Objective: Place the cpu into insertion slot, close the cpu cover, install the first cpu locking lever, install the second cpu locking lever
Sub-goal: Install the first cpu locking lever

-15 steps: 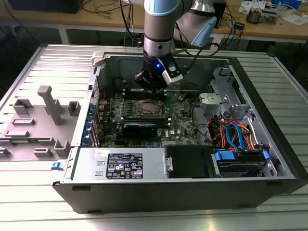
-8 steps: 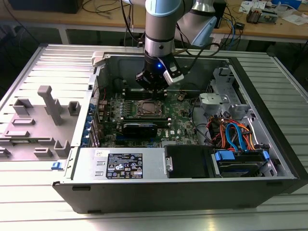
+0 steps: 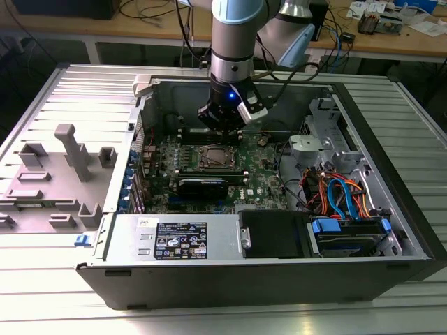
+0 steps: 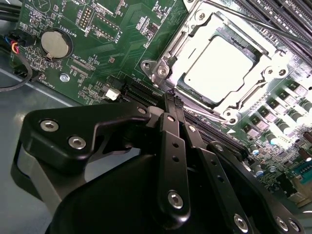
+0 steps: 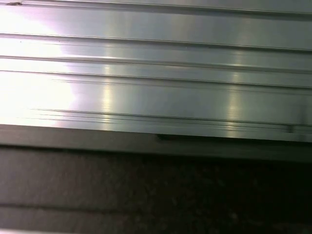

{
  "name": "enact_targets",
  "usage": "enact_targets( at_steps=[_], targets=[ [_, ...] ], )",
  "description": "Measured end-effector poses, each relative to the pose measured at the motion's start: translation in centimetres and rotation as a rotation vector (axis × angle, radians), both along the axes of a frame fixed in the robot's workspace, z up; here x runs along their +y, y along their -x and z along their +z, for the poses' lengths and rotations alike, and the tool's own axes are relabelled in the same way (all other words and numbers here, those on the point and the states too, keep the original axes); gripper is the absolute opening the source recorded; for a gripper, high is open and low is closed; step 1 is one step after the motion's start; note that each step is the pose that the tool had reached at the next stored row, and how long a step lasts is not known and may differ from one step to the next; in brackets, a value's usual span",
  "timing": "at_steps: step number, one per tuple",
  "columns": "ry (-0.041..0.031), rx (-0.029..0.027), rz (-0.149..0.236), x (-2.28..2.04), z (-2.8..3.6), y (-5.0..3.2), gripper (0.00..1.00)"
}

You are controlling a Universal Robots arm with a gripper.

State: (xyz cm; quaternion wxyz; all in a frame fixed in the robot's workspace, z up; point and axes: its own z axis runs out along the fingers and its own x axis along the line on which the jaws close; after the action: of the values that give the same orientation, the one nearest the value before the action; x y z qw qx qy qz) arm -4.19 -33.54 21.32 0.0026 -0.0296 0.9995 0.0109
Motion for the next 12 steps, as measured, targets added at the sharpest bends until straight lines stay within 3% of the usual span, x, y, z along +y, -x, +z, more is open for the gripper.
enact_targets(
  at_steps=[9,10,12],
  targets=[
    [0.0001,-0.0001,0.0,0.01,-0.11,-0.27,0.11],
    [-0.0004,-0.0034,0.001,0.01,-0.22,0.04,0.11],
    [-0.0005,-0.0047,0.001,0.01,-0.32,0.1,0.11]
  ],
)
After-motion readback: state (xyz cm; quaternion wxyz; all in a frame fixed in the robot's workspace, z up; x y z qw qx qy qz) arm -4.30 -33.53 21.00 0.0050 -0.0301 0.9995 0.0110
